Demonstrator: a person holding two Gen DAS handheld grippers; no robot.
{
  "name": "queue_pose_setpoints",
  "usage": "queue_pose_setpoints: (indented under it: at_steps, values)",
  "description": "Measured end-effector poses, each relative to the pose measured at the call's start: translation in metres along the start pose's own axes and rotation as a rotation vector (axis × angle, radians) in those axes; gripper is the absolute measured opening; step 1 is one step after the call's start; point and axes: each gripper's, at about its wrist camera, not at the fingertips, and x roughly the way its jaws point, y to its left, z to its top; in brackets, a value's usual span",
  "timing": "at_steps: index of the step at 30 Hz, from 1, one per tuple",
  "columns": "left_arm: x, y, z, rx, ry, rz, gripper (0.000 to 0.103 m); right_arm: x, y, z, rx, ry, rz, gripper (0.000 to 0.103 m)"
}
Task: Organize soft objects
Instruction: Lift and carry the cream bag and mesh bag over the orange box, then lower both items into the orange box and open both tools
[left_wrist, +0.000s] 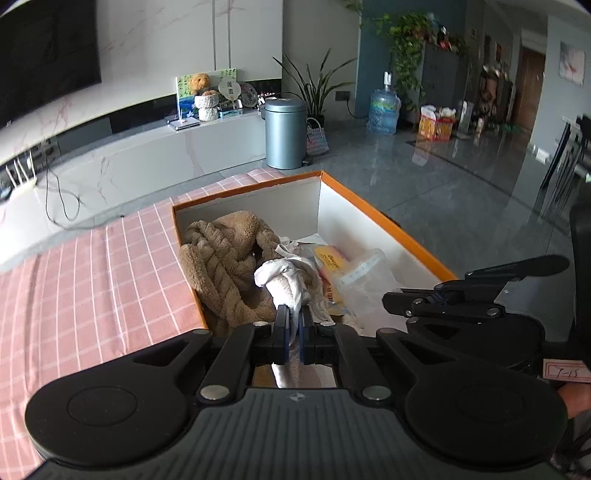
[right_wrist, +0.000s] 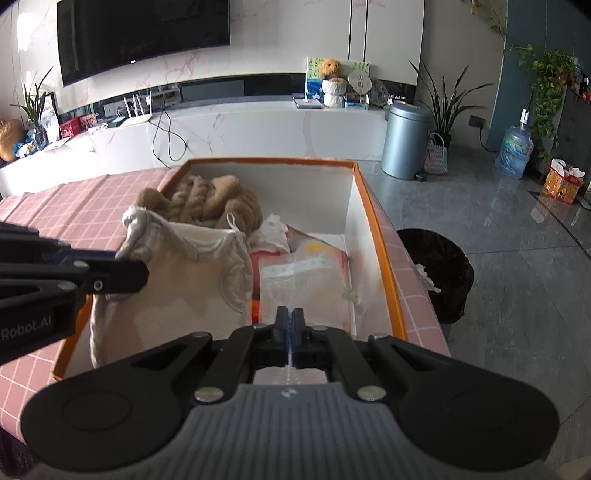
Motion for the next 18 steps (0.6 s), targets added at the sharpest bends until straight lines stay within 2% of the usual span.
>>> queue_pose_setpoints:
  at_steps: [9,13,15,18]
  values:
    - [0.013,-0.017,0.003,0.123,0.042,0.026,0.004,0.010,-0.001,-0.005,-0.012,0.036,-0.017,0.001]
    - [0.019,-0.019,0.001,0.159,0.055,0.045,0.005,0.006,-0.001,-0.004,-0.006,0.005,-0.018,0.011]
    - [0.023,-0.021,-0.001,0.183,0.063,0.054,0.005,0.003,0.001,-0.004,-0.019,-0.014,-0.023,0.023]
    - [0.029,-0.024,-0.002,0.218,0.079,0.065,0.005,-0.001,0.004,-0.004,-0.038,-0.040,-0.038,0.026]
